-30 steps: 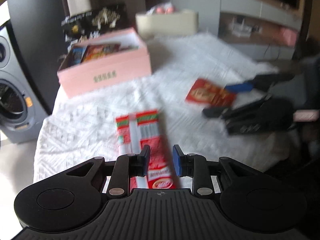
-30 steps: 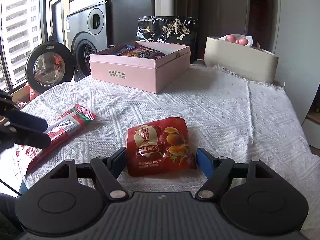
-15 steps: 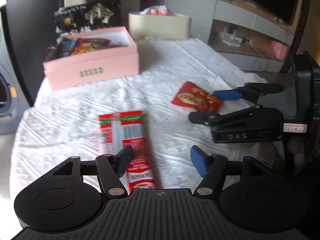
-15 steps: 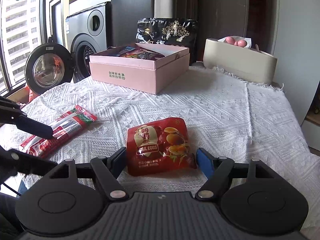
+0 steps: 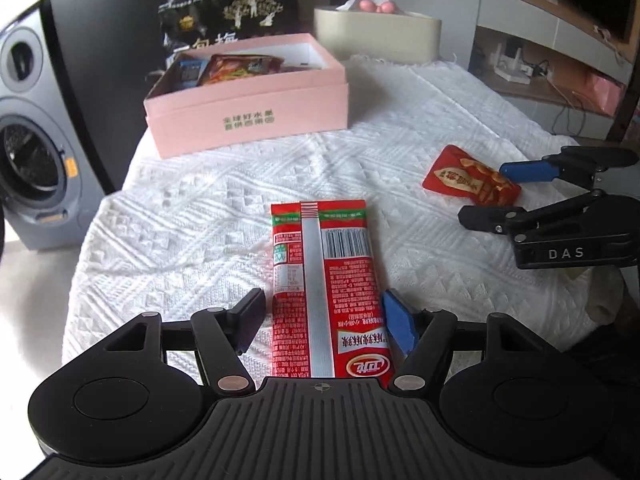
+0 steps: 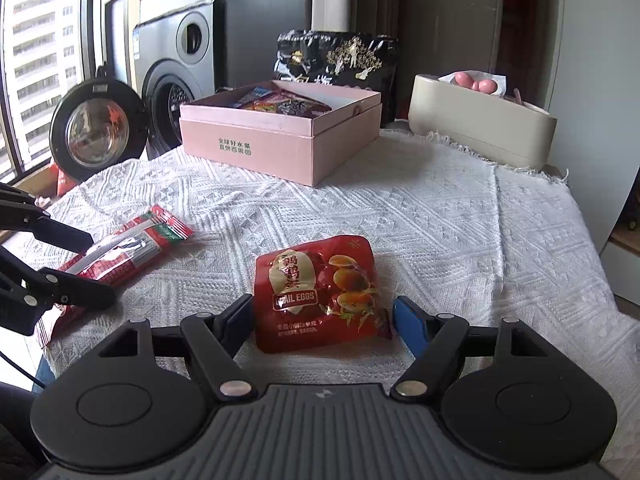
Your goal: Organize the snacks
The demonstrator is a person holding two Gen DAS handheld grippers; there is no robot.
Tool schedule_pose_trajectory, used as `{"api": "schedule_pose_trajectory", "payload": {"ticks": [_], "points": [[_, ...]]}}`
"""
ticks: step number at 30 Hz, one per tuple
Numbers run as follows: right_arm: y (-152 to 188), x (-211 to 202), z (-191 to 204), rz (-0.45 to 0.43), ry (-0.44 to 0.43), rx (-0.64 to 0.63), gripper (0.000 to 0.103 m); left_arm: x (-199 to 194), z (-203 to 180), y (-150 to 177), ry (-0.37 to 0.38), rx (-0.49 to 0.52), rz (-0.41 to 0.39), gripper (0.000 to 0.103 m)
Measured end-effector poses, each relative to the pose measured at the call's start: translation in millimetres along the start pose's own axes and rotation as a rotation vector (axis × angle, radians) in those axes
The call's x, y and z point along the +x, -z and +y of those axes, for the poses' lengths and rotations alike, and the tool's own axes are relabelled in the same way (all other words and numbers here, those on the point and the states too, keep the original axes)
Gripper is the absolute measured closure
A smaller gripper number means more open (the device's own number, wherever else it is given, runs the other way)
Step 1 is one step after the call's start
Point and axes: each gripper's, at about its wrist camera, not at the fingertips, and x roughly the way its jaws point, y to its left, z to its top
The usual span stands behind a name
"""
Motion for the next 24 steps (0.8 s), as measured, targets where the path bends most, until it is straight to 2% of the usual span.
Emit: {"api": "schedule_pose_trajectory", "payload": {"ticks": [4, 6, 10, 14, 16, 18, 21, 22, 24], "points": [[-8.2, -2.5, 0.5, -0.011, 0.035, -0.029, 0.026, 3.6, 5.0, 2.8, 0.046, -0.025, -0.038, 0.028], [-11.6, -0.4, -1.3, -0.007, 0.036, -0.027, 0.025, 3.2, 2.3, 6.8, 0.04, -0.013, -0.063, 0.028], [-15.9, 11.4, -11.7, 0.072, -0.025, 0.048, 0.025, -1.1, -9.4, 15.0, 0.013, 0.018, -0.093, 0.027], [-14.3, 11.9, -12.9, 0.074, -0.027, 0.056, 0.026, -1.2, -5.8, 19.6, 0.024, 0.002, -0.121, 0.027], [-14.5, 12.0, -11.7, 0.076, -0.027, 0.051, 0.026, -0.8, -5.6, 19.0, 0.027, 0.009, -0.121, 0.027], [-15.4, 11.5, -10.2, 0.077, -0.037, 0.038, 0.034, -0.2, -4.3, 18.4, 0.035, 0.013, -0.12, 0.027], [-18.7, 10.5, -8.4, 0.081, -0.048, 0.027, 0.035, 1.4, -1.9, 20.1, 0.044, 0.008, -0.142, 0.027], [-19.8, 10.1, -8.6, 0.083, -0.061, 0.029, 0.035, 1.8, -1.5, 21.3, 0.046, 0.012, -0.155, 0.029], [-22.3, 8.8, -8.4, 0.084, -0.082, 0.029, 0.035, 1.2, 1.7, 21.1, 0.045, -0.003, -0.172, 0.043]]}}
